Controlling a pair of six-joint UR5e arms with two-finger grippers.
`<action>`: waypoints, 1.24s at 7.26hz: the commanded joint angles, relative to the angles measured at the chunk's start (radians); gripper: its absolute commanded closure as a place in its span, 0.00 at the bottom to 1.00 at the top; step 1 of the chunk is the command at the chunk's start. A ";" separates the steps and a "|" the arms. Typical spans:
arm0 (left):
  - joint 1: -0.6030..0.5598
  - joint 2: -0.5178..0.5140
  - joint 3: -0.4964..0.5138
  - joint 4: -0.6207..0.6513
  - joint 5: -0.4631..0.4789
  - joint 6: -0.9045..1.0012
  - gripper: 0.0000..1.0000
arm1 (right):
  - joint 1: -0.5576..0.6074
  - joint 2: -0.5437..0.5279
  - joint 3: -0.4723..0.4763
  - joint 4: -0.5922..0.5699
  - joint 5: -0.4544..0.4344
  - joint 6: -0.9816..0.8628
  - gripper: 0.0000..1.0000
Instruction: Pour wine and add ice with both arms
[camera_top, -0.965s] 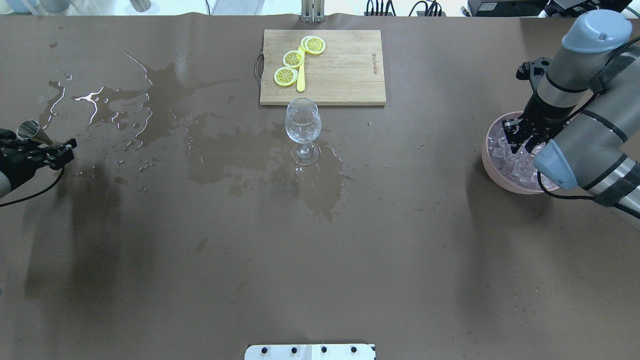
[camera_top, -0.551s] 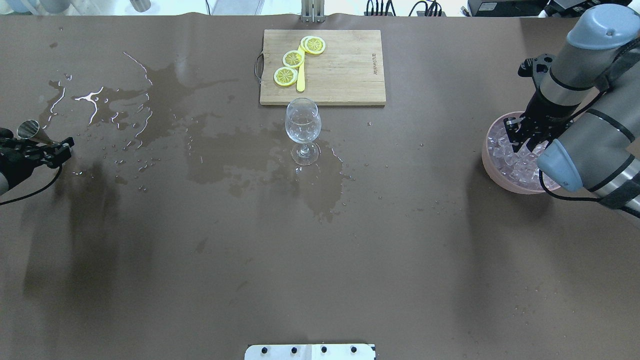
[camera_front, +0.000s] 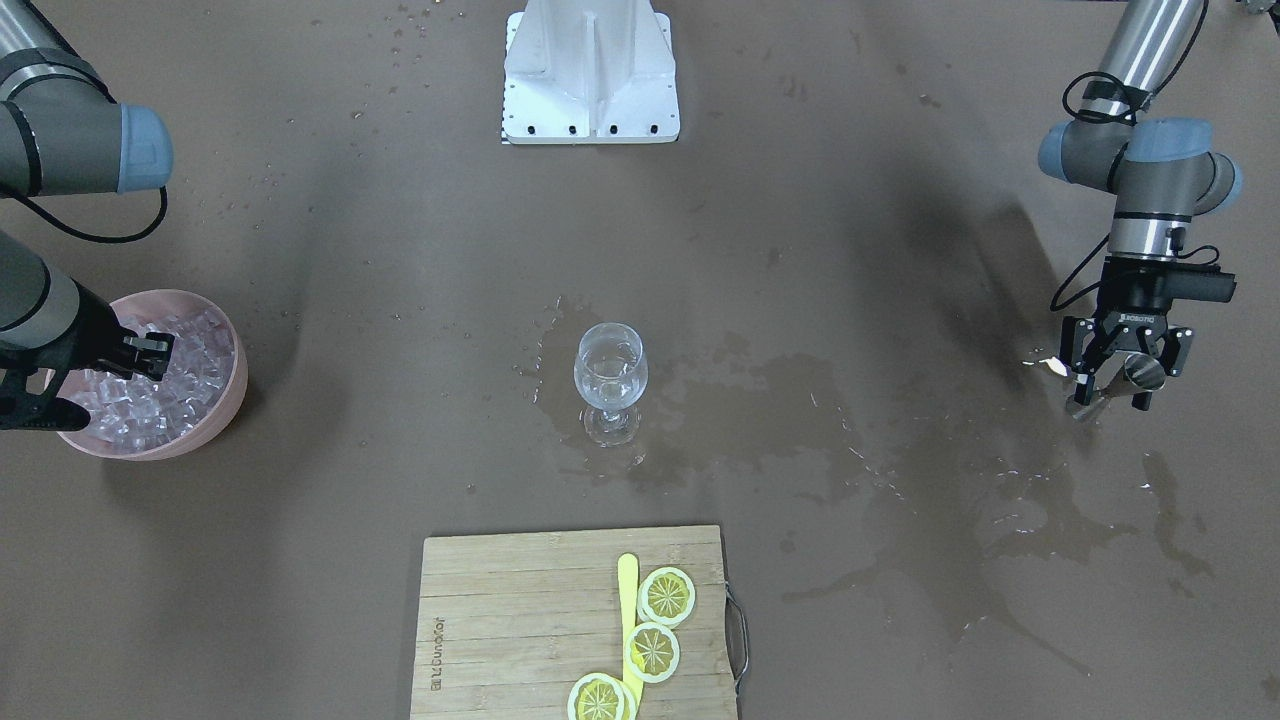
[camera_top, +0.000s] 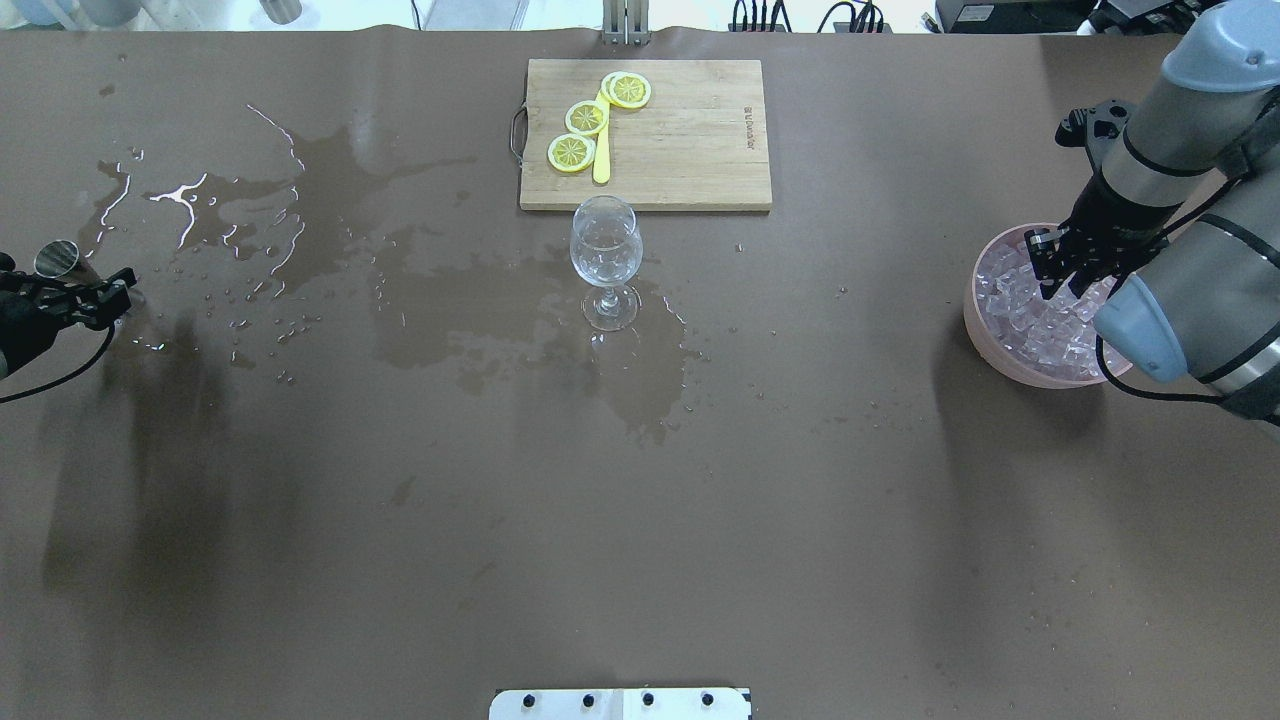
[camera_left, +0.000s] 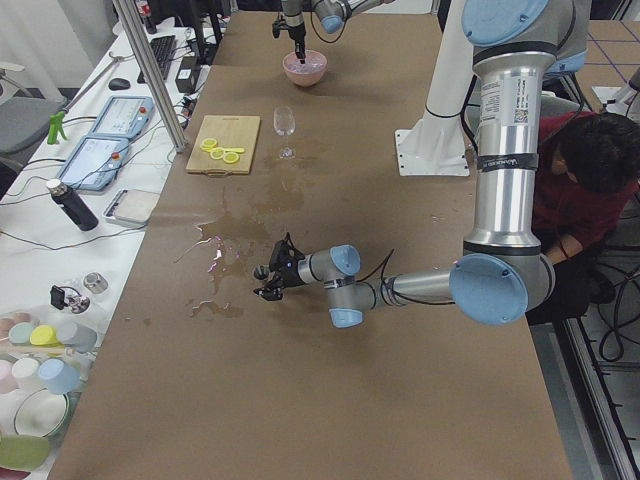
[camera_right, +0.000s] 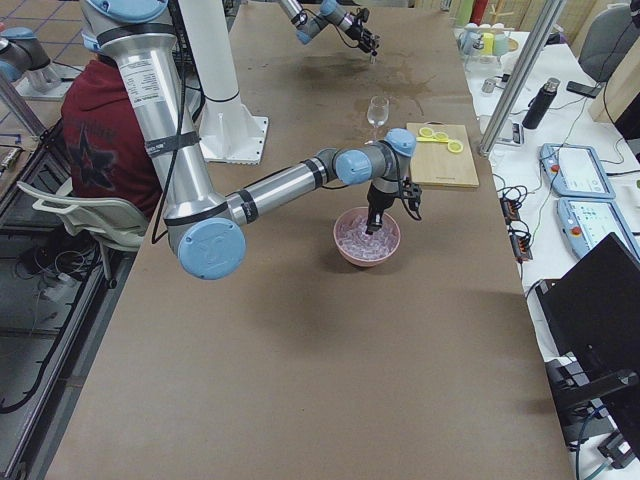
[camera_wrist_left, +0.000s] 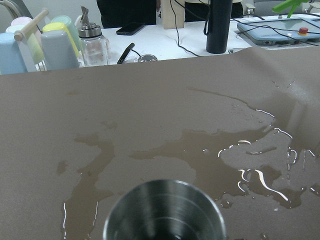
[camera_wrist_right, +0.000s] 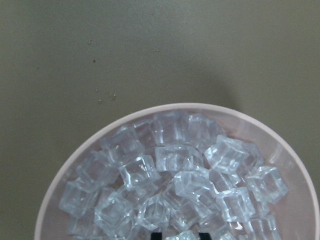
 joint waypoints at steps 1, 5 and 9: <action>-0.007 -0.001 0.006 0.000 0.000 -0.001 0.31 | 0.013 0.002 0.007 0.000 0.002 -0.001 0.85; -0.005 -0.008 0.009 0.000 0.000 -0.034 0.42 | 0.029 0.007 0.005 0.000 0.008 -0.002 0.86; -0.005 -0.011 0.014 0.000 0.000 -0.034 0.62 | 0.035 0.008 0.005 0.005 0.014 -0.002 0.86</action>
